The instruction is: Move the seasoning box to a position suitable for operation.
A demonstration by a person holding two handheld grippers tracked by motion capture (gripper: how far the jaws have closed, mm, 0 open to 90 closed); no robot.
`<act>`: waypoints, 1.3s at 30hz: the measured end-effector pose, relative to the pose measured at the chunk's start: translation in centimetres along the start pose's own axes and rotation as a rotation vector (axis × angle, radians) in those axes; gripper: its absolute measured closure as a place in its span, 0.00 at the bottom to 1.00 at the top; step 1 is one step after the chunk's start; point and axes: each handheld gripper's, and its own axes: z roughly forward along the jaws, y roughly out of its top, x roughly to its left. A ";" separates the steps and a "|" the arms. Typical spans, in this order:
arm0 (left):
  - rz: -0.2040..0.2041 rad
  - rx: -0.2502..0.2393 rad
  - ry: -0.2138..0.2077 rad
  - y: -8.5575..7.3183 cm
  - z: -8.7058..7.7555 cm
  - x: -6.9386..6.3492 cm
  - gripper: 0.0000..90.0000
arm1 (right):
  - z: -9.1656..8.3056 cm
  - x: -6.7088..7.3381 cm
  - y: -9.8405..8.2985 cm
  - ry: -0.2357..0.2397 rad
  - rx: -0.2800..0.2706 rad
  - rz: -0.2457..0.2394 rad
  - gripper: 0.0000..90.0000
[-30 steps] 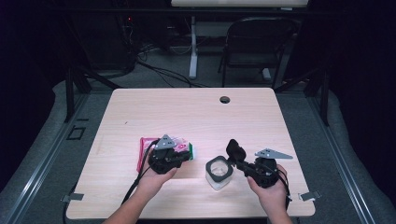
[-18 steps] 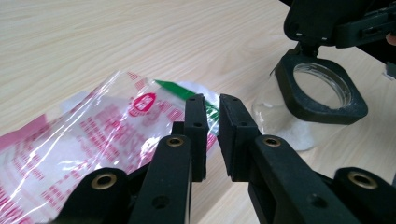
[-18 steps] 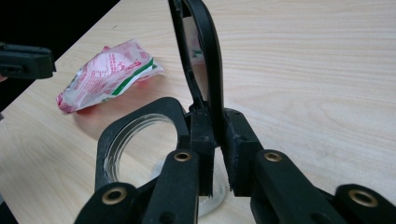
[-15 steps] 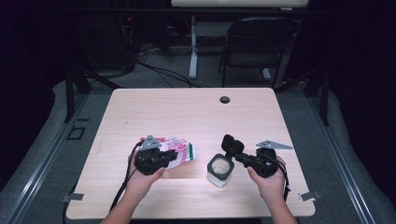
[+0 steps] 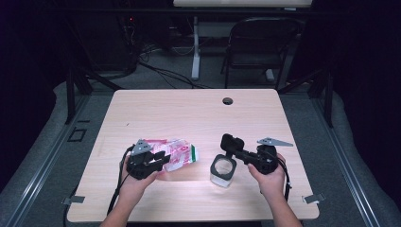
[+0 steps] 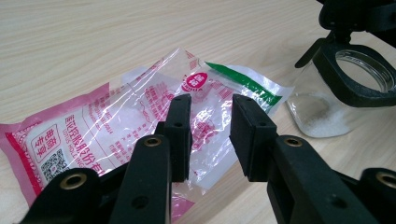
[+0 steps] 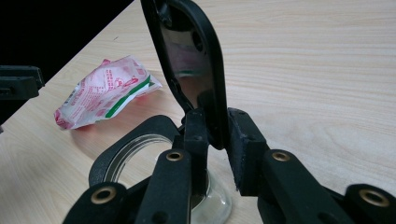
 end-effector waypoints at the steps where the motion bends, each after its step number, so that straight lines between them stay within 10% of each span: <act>1: 0.005 -0.006 0.006 0.0 0.1 0.0 0.76 | 0.0 0.0 0.0 0.002 -0.001 0.000 0.87; 39: 0.103 0.052 0.070 -1.8 1.8 0.2 0.54 | -1.6 0.6 -1.6 -0.069 -0.013 -0.079 0.61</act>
